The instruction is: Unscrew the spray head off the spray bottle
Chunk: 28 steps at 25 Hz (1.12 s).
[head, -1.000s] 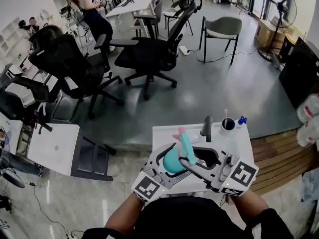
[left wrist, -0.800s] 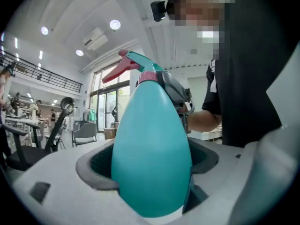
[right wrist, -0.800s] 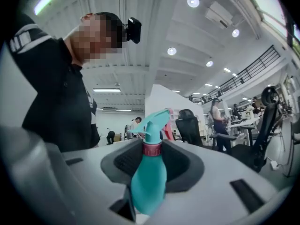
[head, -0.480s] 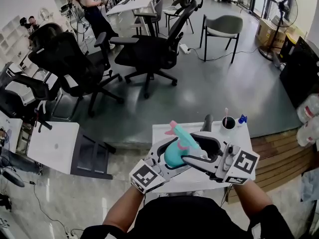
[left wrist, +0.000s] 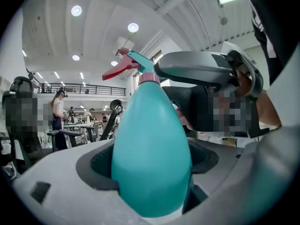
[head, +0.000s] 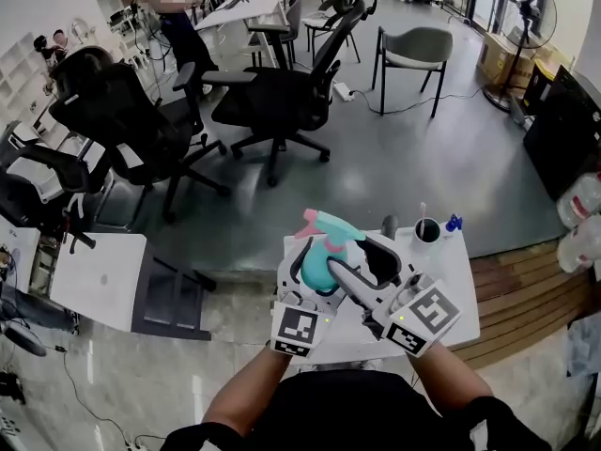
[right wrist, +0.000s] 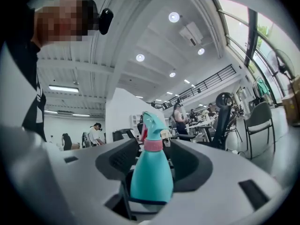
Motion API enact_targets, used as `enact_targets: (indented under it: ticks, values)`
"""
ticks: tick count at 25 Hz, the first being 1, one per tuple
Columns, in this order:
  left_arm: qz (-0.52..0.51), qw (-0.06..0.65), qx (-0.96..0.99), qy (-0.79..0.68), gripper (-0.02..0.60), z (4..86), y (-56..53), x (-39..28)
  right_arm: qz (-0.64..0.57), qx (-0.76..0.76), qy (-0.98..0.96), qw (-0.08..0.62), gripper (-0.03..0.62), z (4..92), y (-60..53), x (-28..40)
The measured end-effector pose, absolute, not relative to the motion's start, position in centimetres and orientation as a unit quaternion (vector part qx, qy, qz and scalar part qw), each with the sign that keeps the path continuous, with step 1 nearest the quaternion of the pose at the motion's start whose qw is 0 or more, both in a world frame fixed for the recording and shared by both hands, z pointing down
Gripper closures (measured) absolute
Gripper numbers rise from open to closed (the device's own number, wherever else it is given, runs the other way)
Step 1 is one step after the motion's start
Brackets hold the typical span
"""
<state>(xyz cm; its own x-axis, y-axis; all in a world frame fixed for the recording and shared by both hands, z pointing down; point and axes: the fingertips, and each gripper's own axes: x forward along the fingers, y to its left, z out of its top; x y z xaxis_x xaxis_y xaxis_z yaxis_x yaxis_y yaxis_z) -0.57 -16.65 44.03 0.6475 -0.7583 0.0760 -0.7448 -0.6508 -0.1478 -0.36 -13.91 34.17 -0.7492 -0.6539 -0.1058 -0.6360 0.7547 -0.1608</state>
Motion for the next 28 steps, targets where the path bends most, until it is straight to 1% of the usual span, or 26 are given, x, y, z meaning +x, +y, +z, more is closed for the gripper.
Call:
enact_targets:
  ticks: [2, 6, 7, 11, 15, 18, 22, 25, 28]
  values:
    - [-0.064, 0.051, -0.906, 0.416, 0.153, 43.8, -16.3, -0.2, -0.058, -0.353, 0.93, 0.077, 0.386, 33.9, -14.2, -0.3]
    - [-0.065, 0.057, -0.907, 0.412, 0.153, 43.8, -15.9, 0.0, -0.063, -0.352, 0.931, 0.077, 0.414, 33.7, -14.4, -0.8]
    - [-0.065, 0.058, -0.907, 0.412, 0.153, 43.8, -15.8, 0.0, -0.06, -0.348, 0.933, 0.075, 0.448, 33.7, -14.2, -1.0]
    - [-0.062, 0.062, -0.913, 0.399, 0.153, 43.5, -15.3, 0.1, -0.049, -0.331, 0.94, 0.072, 0.459, 33.2, -13.4, -1.1]
    - [-0.052, 0.058, -0.934, 0.348, 0.153, 43.3, -14.5, 0.5, -0.039, -0.305, 0.949, 0.07, 0.462, 32.9, -12.7, -1.2]
    - [-0.03, 0.056, -0.957, 0.284, 0.153, 42.3, -13.1, 0.8, -0.025, -0.256, 0.964, 0.072, 0.462, 32.4, -11.6, -1.4]
    - [0.003, 0.049, -0.985, 0.167, 0.153, 40.3, -9.8, 1.6, 0.013, -0.148, 0.987, 0.066, 0.462, 31.5, -8.4, -1.6]
    - [-0.001, 0.034, -0.996, 0.078, 0.153, 40.4, -7.2, 2.2, -0.006, -0.069, 0.996, 0.051, 0.462, 31.4, -6.1, -1.7]
    - [-0.004, 0.02, -0.998, 0.056, 0.153, 40.8, -6.5, 2.5, -0.007, -0.048, 0.998, 0.045, 0.459, 31.7, -5.7, -1.5]
